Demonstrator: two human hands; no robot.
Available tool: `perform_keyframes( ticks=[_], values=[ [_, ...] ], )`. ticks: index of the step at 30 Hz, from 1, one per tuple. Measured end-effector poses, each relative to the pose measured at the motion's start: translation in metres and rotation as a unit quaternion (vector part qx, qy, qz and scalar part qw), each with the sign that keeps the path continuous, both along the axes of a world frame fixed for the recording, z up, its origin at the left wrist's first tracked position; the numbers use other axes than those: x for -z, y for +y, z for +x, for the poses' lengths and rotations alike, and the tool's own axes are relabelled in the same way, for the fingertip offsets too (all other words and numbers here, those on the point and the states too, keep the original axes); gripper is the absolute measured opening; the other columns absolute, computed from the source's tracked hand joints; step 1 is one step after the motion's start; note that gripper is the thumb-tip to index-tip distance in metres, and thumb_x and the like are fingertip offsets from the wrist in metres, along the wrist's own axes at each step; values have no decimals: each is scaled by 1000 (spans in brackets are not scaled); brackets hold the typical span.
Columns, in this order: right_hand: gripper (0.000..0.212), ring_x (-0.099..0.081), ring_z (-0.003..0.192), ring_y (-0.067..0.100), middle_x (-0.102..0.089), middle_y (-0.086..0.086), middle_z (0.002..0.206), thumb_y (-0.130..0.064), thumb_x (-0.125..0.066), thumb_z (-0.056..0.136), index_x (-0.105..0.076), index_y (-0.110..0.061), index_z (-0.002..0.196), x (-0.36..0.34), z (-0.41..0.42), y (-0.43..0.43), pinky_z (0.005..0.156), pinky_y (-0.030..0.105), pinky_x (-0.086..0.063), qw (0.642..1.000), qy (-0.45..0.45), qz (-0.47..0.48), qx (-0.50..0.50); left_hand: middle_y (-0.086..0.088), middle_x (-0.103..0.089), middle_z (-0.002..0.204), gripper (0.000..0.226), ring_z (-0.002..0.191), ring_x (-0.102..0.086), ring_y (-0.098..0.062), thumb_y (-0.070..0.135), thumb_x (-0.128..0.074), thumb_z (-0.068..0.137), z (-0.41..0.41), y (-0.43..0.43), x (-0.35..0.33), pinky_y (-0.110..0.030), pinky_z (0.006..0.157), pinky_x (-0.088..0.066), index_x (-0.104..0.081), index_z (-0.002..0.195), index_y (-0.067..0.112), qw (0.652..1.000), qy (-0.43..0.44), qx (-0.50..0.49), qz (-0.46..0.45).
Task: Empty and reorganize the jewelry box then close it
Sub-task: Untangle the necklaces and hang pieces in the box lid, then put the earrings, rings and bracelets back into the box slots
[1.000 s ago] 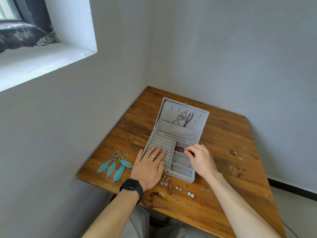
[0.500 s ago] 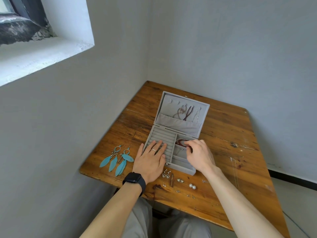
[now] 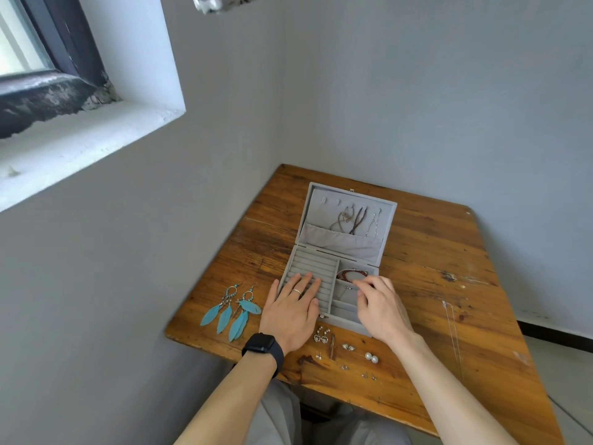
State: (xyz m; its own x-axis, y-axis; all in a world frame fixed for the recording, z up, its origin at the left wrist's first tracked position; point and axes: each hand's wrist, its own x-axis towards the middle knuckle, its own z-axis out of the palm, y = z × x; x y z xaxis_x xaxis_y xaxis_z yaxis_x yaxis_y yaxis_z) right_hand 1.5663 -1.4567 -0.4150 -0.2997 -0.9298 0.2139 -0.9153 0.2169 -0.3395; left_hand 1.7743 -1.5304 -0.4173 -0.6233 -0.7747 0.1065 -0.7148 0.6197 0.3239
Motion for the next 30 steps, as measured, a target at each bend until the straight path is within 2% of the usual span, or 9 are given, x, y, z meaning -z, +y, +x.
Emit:
perform_keyframes(
  ticks=[5,8,10,12,15,19,22,27,30],
  values=[
    [39,-45,124,12,-59,-3,130,-12,-51,99,-59,-16,136,-8,9,7,102,24,-38,999,-27,-32,8,15,-12,165,52,151,-3,-5,42,-18,106,5,-3,-9,-40,121,5,-18,158,35,999,-6,35,33],
    [37,-48,119,9,-60,-6,125,-13,-59,95,-62,-18,132,-12,20,13,97,25,-44,997,-31,-75,4,11,-38,156,44,147,-24,-7,33,-33,106,16,-11,-25,-30,121,-6,-40,150,31,992,77,69,72],
    [34,-48,117,7,-61,-7,122,-16,-63,93,-64,-18,127,-17,33,12,96,27,-48,993,-38,-107,-5,12,-58,137,37,130,-46,-3,26,-44,103,32,-18,-35,-17,113,-23,-55,138,32,987,137,57,61],
    [30,-49,115,6,-61,-10,118,-21,-64,93,-66,-20,123,-24,52,7,95,26,-46,990,-48,-131,-20,17,-63,118,32,110,-52,3,26,-51,99,54,-29,-42,-13,94,-42,-62,126,37,982,181,12,42],
    [27,-47,111,2,-60,-14,114,-27,-64,92,-67,-23,119,-36,81,-8,92,20,-38,988,-52,-142,-42,18,-60,116,29,109,-52,1,27,-54,96,84,-55,-48,-18,87,-44,-63,122,37,978,193,-66,46],
    [38,-45,119,7,-59,-12,122,-39,-60,95,-61,-24,129,-43,114,-36,100,25,-40,995,-43,-70,-61,4,-59,131,36,119,-55,-14,25,-58,96,112,-85,-42,-32,102,-47,-62,131,27,976,147,-116,109],
    [48,-43,128,12,-58,-7,133,-45,-55,95,-55,-23,138,-42,132,-59,105,29,-39,998,-9,-10,-60,3,-59,132,36,118,-56,-14,33,-61,95,122,-95,-35,-30,103,-46,-64,131,28,980,108,-121,120],
    [45,-37,131,15,-58,-7,132,-50,-49,94,-63,-26,129,-37,157,-93,104,35,-36,997,35,45,-52,8,-60,125,29,111,-57,-7,42,-66,92,120,-103,-32,-23,99,-45,-71,120,34,983,103,-90,125],
    [44,-36,128,18,-60,-6,128,-53,-50,92,-70,-25,118,-31,168,-104,101,38,-35,996,51,69,-24,9,-60,121,22,113,-54,-10,43,-69,90,118,-105,-29,-33,101,-46,-75,110,38,987,84,-83,108]
  ],
)
